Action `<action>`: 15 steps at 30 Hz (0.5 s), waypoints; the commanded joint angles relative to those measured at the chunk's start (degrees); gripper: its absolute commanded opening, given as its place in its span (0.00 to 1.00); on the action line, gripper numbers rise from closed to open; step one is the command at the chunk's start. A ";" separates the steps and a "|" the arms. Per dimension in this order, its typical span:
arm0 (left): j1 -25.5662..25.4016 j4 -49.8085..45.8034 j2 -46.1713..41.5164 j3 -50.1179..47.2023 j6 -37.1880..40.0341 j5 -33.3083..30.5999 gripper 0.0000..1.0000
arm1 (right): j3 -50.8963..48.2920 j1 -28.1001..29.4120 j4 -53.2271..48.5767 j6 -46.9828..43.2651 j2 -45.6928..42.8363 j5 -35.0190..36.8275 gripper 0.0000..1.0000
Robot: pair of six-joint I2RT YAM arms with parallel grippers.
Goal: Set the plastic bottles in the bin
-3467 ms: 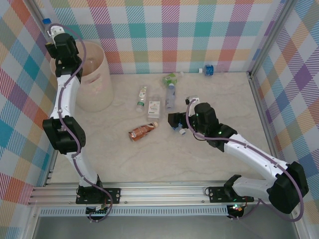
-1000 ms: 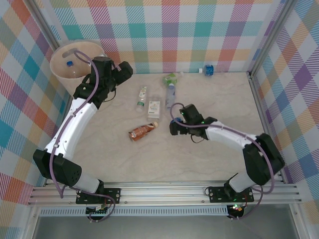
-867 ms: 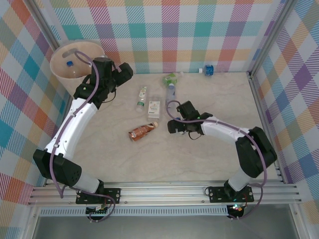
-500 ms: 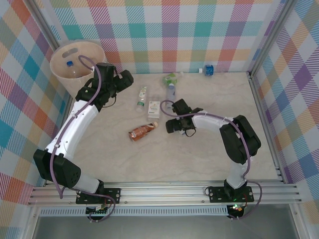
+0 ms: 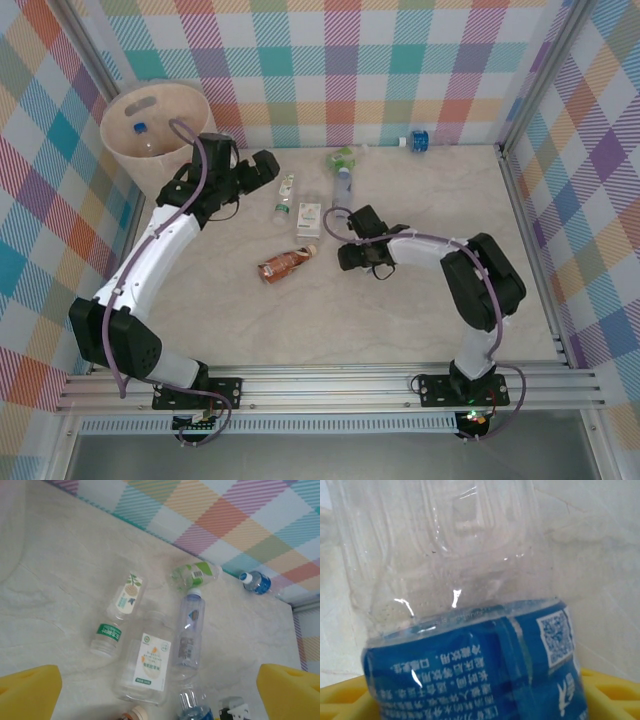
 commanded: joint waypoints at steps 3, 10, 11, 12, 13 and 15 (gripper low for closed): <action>-0.66 5.37 -1.75 -3.08 -2.94 7.81 1.00 | -5.12 -0.13 7.62 -0.20 -8.87 -2.14 0.66; -2.18 10.09 -2.54 -8.37 -5.20 11.85 1.00 | -11.26 -0.05 12.20 0.82 -17.65 -1.59 0.56; -2.46 10.96 -2.56 -9.05 -5.52 12.87 1.00 | -12.00 -0.05 12.61 1.01 -18.69 -1.44 0.54; -2.89 11.99 -2.57 -9.86 -5.81 14.22 1.00 | -12.68 -0.04 12.73 1.34 -19.87 -0.99 0.52; -3.43 13.05 -2.55 -10.54 -5.99 15.36 1.00 | -13.27 0.03 12.91 1.50 -20.97 -0.66 0.51; -4.95 15.77 -2.67 -11.91 -6.00 16.68 1.00 | -14.48 0.21 13.39 1.80 -22.90 -0.74 0.50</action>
